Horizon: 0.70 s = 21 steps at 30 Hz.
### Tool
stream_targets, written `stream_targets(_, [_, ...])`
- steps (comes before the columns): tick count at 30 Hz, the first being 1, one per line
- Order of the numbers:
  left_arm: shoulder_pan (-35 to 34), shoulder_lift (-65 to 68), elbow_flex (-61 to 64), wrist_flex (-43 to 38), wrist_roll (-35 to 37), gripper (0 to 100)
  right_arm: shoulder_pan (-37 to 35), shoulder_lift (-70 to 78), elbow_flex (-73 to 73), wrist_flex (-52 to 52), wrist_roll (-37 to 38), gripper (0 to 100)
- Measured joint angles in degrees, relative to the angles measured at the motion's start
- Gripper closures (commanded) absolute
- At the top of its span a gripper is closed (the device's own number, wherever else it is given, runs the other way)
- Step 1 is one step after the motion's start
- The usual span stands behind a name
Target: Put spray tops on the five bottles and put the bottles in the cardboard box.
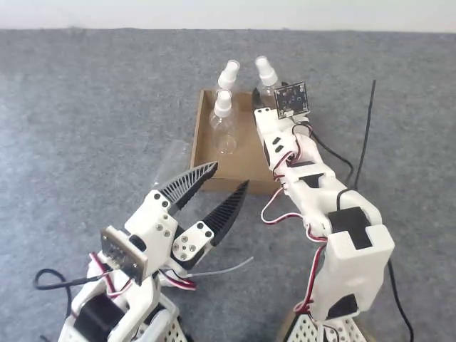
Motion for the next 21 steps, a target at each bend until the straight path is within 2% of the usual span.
stream_targets(6, [0.0,0.0,0.0,0.0,0.0,84,0.0,-0.2,0.6,1.5,-3.4,84.2])
stream_targets(16, [0.0,0.0,0.0,0.0,0.0,84,0.0,-0.2,-0.1,2.6,-3.9,83.7])
stream_targets(21, [0.0,0.0,0.0,0.0,0.0,84,0.0,-0.2,-0.1,2.6,-3.9,74.9])
